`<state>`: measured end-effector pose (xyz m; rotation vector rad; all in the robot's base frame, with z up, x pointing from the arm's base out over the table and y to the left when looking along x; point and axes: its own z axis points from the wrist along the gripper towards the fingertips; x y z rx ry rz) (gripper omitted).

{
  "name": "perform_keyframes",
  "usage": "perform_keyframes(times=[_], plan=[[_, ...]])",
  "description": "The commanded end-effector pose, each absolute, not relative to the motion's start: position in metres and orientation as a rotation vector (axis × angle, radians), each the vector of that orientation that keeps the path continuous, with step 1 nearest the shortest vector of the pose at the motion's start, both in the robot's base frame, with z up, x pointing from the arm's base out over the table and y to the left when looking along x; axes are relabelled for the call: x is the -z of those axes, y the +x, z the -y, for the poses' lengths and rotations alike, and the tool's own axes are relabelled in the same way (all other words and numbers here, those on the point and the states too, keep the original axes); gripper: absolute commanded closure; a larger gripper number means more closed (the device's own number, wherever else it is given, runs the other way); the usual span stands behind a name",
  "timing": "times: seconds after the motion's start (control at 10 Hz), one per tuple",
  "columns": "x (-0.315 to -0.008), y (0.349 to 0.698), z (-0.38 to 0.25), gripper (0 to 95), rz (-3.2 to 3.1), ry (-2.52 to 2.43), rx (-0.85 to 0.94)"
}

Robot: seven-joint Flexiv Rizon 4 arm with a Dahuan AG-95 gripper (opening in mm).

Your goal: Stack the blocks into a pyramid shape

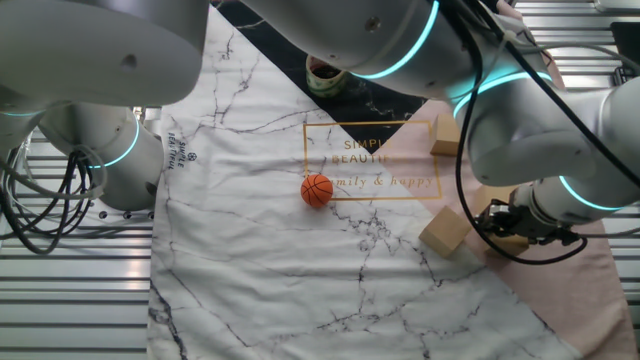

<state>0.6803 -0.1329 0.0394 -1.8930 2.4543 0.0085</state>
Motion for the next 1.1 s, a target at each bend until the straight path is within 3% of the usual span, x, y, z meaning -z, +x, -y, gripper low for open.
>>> perform_keyframes(times=[0.1, 1.1], plan=[[-0.039, 0.682, 0.131, 95.0, -2.458, -1.888, -0.01], [-0.038, 0.685, 0.118, 95.0, -2.381, -1.951, -0.008]])
